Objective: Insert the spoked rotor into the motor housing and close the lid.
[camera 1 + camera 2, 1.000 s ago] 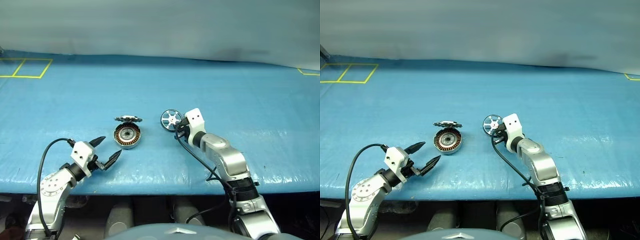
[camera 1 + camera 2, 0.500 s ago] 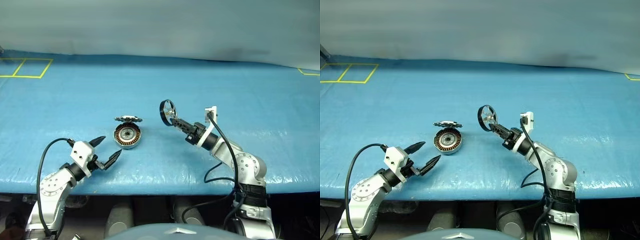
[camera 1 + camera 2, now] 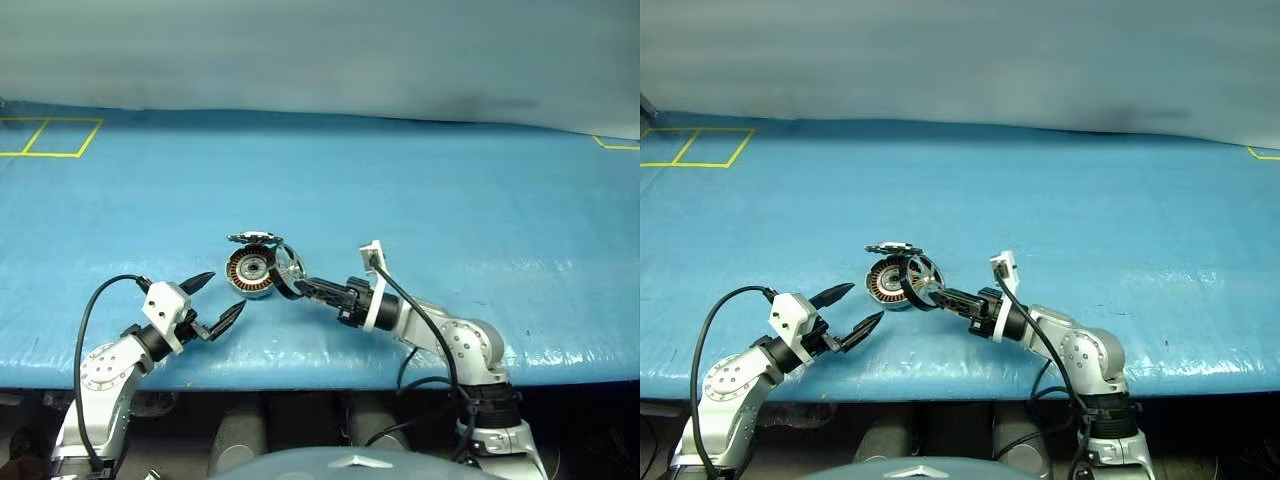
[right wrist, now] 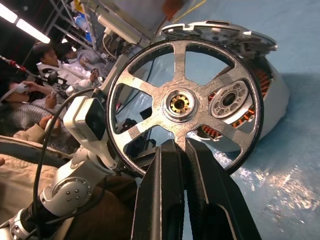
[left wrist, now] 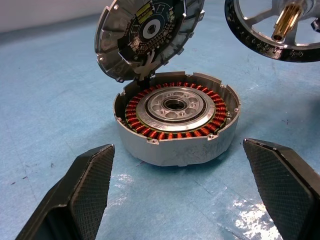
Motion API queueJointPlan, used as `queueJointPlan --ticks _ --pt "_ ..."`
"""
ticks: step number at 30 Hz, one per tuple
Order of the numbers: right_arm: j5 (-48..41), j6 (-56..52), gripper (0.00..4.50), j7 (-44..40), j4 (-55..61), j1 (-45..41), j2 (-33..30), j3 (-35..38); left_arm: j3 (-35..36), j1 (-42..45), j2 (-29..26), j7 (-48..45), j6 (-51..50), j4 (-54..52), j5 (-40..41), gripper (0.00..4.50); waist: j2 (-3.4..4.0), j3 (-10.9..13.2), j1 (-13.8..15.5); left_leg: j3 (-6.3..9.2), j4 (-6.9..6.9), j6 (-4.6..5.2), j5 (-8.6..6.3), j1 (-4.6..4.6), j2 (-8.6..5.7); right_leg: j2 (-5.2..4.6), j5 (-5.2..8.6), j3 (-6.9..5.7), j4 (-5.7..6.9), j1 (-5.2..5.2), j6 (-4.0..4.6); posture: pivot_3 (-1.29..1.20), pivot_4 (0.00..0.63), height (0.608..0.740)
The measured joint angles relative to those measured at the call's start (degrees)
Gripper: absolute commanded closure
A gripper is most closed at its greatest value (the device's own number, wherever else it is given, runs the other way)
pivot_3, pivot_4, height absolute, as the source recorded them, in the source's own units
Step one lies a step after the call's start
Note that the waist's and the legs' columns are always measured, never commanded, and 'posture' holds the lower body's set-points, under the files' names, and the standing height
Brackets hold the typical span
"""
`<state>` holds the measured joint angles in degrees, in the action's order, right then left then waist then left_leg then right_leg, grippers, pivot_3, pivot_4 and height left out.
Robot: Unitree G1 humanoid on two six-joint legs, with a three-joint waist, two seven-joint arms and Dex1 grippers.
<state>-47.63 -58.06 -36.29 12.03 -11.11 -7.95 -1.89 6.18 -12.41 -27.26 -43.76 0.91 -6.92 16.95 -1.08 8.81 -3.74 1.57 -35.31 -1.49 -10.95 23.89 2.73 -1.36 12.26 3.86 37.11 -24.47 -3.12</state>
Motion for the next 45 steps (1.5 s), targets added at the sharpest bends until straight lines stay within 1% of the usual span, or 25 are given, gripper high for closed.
queueJointPlan --ticks 8,18,31,45 --pt "0.5 1.3 4.49 1.4 -2.7 -3.5 3.1 -1.6 0.0 -0.2 0.0 0.0 -0.1 0.0 0.0 0.00 0.00 0.0 0.0 0.00 0.02 0.00 0.00 0.01 0.01 0.01 0.00 0.00 0.00 -0.02 0.00 0.00 0.150 0.740" --pt "4.3 3.2 4.49 4.7 -11.1 -8.1 6.4 -2.1 0.0 -1.5 0.0 0.5 -0.1 0.0 0.0 0.00 0.00 0.0 -0.1 -0.01 0.01 0.00 0.00 0.02 0.00 0.01 0.00 0.00 0.01 -0.02 0.00 0.00 0.150 0.740" --pt "7.1 4.6 4.49 5.4 -11.6 -8.7 7.6 -3.2 0.0 -2.0 0.0 1.2 -0.1 0.0 0.0 0.00 0.01 0.0 -0.1 -0.01 0.02 0.00 0.00 0.01 0.00 0.01 0.00 0.00 0.01 -0.03 0.00 0.00 0.150 0.740" --pt "12.8 7.6 4.49 6.1 -13.8 -9.9 8.3 -6.3 0.0 -2.2 0.1 1.3 -0.1 0.0 0.0 0.00 0.01 0.0 -0.1 -0.01 0.02 0.00 0.00 0.01 0.00 0.01 0.00 0.00 0.01 -0.03 0.00 0.00 0.150 0.740"
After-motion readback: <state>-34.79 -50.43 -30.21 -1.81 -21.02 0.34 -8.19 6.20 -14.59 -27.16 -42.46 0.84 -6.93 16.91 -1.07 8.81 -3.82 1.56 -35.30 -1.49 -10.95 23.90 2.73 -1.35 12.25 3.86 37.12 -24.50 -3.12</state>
